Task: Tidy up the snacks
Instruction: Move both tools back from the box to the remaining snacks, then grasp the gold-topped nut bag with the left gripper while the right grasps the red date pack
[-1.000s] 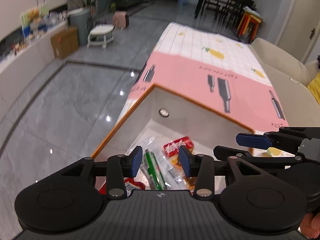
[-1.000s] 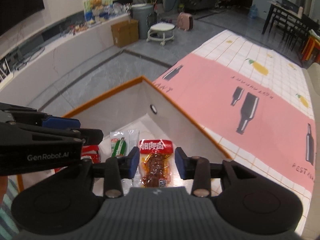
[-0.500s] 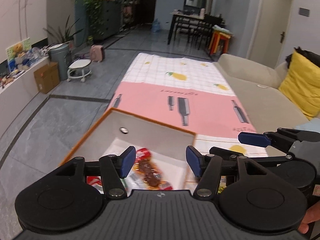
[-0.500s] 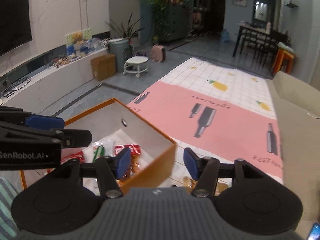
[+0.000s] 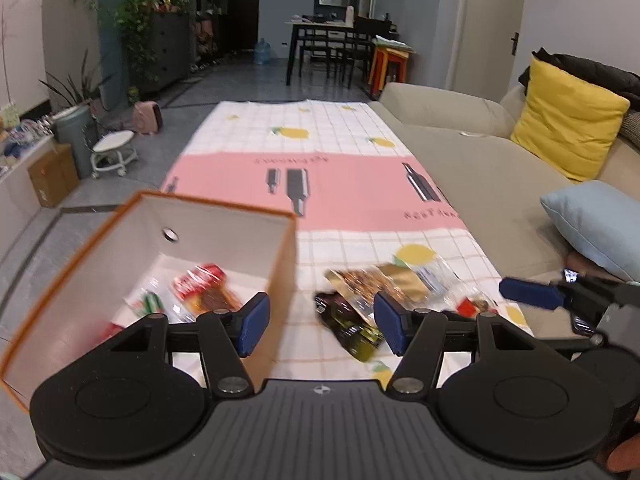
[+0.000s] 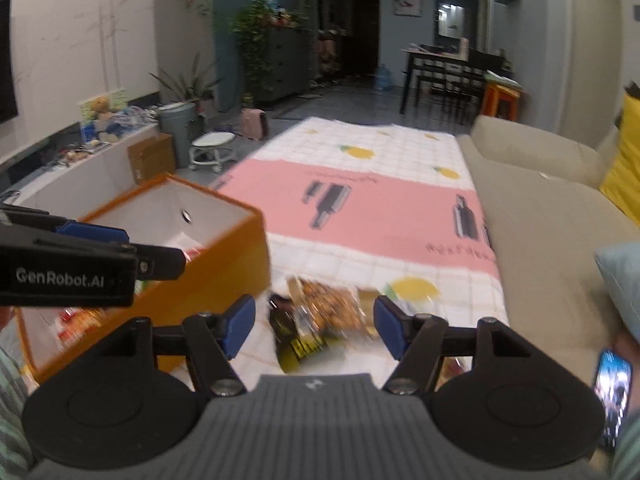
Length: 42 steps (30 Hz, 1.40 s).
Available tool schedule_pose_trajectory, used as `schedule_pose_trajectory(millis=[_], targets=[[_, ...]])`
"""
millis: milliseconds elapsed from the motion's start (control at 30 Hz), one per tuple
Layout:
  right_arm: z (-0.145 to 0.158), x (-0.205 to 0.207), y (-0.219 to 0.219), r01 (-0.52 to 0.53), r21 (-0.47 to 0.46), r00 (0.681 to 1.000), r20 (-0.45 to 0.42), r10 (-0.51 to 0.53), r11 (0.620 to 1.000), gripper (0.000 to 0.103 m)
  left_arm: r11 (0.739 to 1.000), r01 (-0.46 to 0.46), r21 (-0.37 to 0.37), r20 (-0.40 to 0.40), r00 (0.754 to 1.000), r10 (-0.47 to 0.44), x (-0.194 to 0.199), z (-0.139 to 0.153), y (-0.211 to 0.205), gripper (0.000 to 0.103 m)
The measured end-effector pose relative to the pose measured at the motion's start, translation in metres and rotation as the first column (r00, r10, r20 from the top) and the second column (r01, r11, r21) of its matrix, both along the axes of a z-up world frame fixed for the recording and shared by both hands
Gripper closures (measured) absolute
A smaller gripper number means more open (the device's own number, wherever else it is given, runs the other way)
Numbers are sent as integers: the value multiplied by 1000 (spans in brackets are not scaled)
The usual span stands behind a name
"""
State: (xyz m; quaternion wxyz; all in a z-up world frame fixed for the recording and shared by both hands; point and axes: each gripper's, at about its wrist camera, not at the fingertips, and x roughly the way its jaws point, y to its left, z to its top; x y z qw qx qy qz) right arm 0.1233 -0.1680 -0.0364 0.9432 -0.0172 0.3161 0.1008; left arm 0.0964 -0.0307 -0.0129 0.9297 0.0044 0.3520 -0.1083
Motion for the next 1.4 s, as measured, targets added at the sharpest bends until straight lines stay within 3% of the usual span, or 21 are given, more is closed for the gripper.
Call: schedule_pose_trajectory(millis=[467,733,833,933,1033,1233,1400], targets=[[-71,15,-34,112,-104,987,-107,-123,988,41,998,69,8,-107,992,-68,14,-57,-31,34],[-92,48,-60,203,-129,968,-124,-218,971,34,996,87,3,-148,985,-85,43,-76,-40,24],[-96,59,-68,223,-124,959,-151,-240,967,33,996,94,-5,-143,985,-94,55,-78,-44,24],[-100,68,-73,231,-121,954,-166,-249,965,30,989,139,44,-117,984,-133,68,-77,-55,22],[-103,78,-78,229,-114,952,-181,-247,967,28,972,210,103,-108,974,-199,84,-77,-68,18],[-111,93,-84,227,-100,947,-212,-243,969,28,921,351,170,-178,930,-322,118,-84,-90,17],[-114,98,-86,210,-86,950,-219,-224,974,28,845,476,242,-253,872,-419,134,-98,-103,17]])
